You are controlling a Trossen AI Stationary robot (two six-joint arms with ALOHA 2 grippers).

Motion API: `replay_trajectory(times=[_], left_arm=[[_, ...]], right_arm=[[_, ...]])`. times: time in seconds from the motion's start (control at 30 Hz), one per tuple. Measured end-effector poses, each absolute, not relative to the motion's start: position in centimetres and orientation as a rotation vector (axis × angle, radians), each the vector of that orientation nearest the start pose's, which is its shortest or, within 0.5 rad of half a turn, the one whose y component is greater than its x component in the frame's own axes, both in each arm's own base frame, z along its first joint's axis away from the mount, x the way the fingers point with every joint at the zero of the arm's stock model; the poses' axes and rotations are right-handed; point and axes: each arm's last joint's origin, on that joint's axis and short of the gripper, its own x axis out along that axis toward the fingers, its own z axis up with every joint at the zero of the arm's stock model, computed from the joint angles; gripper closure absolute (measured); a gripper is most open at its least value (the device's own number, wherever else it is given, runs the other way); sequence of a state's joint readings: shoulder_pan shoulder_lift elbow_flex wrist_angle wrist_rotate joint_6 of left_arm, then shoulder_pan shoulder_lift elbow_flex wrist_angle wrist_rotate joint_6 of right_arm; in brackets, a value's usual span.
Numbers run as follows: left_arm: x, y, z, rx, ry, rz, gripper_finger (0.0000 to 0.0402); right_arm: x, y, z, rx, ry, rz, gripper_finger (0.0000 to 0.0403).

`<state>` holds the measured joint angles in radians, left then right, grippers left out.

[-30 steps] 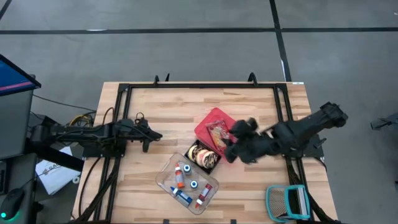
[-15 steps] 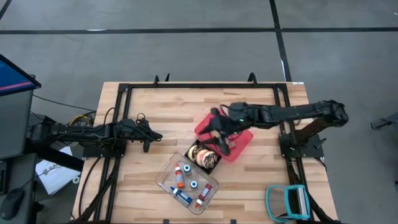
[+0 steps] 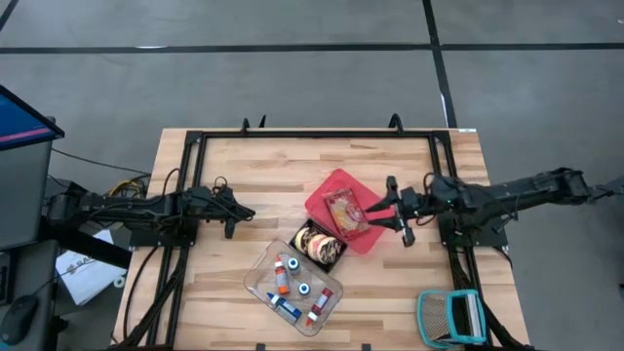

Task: Pick & Place Food Item
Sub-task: Return to Home Position

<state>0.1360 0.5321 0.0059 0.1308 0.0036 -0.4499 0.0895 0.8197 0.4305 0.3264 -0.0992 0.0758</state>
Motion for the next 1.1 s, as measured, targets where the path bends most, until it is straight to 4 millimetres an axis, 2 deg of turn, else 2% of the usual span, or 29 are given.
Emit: replay_trajectory(times=[0.2,0.4,0.53,0.87,1.1], left_arm=[[12.3,1.7,13.0,-0.471,0.351,0.216,0.0393],[12.3,1.7,13.0,-0.471,0.351,0.216,0.0393],[12.3,1.7,13.0,-0.471,0.351,0.216,0.0393],[12.3,1.7,13.0,-0.471,0.350,0.216,0.0393],[12.3,1.7,13.0,-0.471,0.350,0.215,0.0393]], right_arm=[[15.2,1.4,21.3,0.037,-0.005,0.116,0.0271],[13.2,1.2,18.7,-0.041,-0.062,0.113,0.0272],[12.3,1.2,17.7,-0.042,-0.088,0.112,0.0272],[10.6,1.0,17.6,-0.076,-0.093,0.110,0.0272],[9.7,0.9,16.8,-0.078,-0.028,0.110,0.0272]])
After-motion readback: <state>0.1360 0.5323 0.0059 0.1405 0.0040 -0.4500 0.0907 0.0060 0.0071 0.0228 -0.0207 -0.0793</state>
